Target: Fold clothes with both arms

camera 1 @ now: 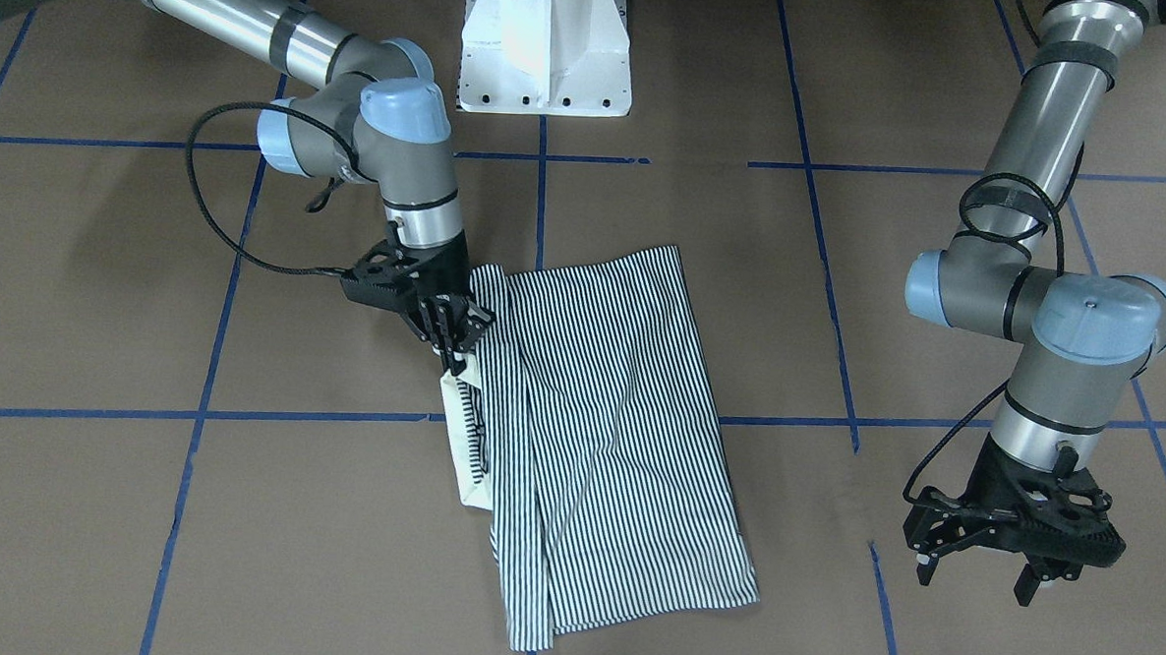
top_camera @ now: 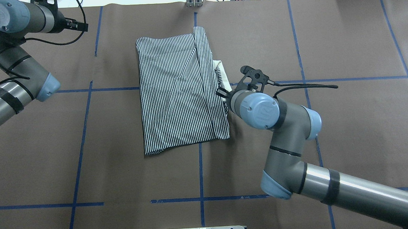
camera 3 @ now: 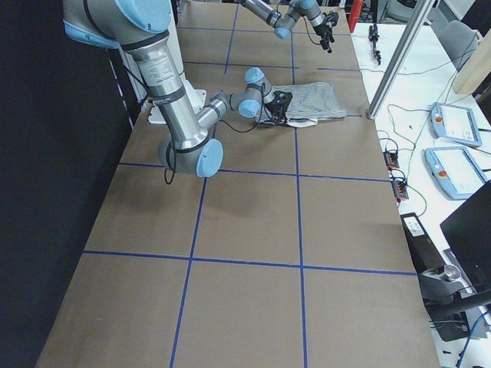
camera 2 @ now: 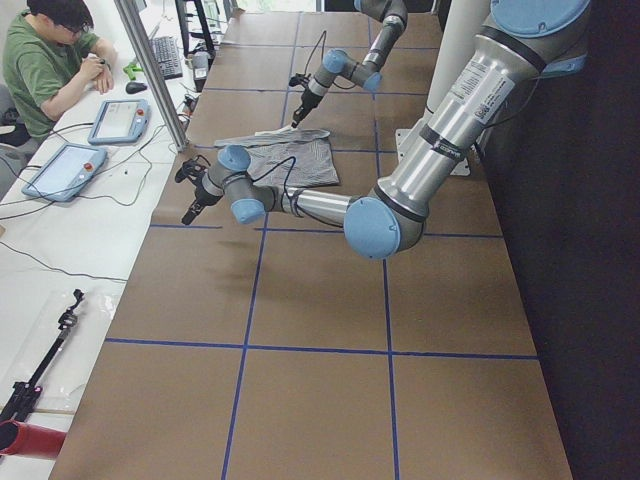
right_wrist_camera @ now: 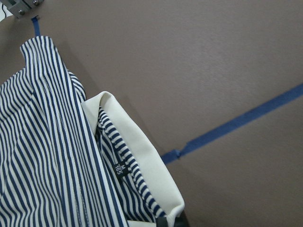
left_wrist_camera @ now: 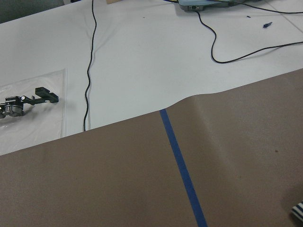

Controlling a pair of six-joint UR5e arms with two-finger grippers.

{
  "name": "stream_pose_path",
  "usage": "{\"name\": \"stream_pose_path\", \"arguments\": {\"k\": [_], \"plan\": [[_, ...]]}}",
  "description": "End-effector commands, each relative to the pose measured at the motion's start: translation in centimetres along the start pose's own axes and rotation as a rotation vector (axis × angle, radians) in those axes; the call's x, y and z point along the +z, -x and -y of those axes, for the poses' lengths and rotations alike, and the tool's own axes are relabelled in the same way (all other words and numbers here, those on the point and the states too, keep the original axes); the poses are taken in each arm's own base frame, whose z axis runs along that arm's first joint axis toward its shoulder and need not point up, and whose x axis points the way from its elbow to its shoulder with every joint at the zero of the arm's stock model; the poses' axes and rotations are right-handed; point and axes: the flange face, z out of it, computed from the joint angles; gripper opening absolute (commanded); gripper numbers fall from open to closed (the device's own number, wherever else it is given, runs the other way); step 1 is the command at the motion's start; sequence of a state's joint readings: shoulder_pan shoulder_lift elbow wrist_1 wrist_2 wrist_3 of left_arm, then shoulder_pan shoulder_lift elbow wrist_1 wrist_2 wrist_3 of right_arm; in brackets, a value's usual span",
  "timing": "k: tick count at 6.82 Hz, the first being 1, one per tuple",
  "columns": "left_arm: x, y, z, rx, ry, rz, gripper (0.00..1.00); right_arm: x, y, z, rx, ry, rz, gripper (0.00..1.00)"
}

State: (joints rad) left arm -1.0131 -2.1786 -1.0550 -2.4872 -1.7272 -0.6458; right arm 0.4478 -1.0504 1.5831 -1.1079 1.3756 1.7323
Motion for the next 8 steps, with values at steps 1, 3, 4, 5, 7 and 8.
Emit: {"name": "stream_pose_path", "arguments": {"k": [1,3,4,5,7,8], "plan": [[-0.3,-0.5,0.1,0.003,-0.005,-0.007,1.00,-2.2,-3.9,-3.0,-0.035,-0.010,0.008,0.00],[-0.2,-0.3,-0.3,0.002,-0.001,-0.007,1.00,-2.0,-4.5,-3.6,-0.056,-0.002,-0.004,0.53],[-0.1,-0.3,-0.5,0.003,0.001,-0.007,1.00,-1.6,-5.1,-4.9,-0.095,-0.007,-0.057,1.00],[-0.3,-0.6,-0.4,0.004,-0.002,-0.010,1.00,-3.0,-3.9,-4.7,-0.176,-0.002,-0.067,1.00],[-0.3,-0.7,-0.4,0.005,-0.001,-0.013,1.00,-7.2,-0.4,-4.2,-0.356,0.040,-0.126,1.00],[-0.3,-0.6,-0.3,0.004,-0.002,-0.012,1.00,-8.3,2.2,-4.9,-0.406,0.063,-0.138,1.00]]}}
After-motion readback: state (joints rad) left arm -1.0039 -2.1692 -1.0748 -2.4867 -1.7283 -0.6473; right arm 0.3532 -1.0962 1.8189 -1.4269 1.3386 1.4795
